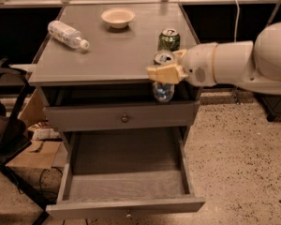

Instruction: Pick redbull can from middle drawer and place on counter

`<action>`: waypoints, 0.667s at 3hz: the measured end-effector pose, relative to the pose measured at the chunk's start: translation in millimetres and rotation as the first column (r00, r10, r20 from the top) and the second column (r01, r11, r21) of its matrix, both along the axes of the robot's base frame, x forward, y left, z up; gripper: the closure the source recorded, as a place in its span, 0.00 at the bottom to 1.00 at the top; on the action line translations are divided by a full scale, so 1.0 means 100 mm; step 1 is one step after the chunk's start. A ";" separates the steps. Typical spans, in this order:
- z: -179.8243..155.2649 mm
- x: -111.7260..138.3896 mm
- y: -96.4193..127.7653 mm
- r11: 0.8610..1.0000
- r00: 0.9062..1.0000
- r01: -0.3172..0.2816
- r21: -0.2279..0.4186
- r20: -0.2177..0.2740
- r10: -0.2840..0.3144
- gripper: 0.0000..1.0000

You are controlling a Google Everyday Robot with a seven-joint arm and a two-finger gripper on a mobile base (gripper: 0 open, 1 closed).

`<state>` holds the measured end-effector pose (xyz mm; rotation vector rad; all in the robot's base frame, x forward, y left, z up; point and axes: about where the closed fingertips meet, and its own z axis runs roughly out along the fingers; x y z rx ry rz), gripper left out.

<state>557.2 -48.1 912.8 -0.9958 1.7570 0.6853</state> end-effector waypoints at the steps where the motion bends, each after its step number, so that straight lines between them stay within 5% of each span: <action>1: 0.48 0.26 0.24 0.998 0.998 0.064 0.013 0.016 -0.064 1.00; 2: 0.71 0.52 0.69 0.996 0.995 0.091 0.022 0.026 -0.092 1.00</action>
Offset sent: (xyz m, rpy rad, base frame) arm 0.0939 0.1349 0.0962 0.0343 -0.0381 -0.1245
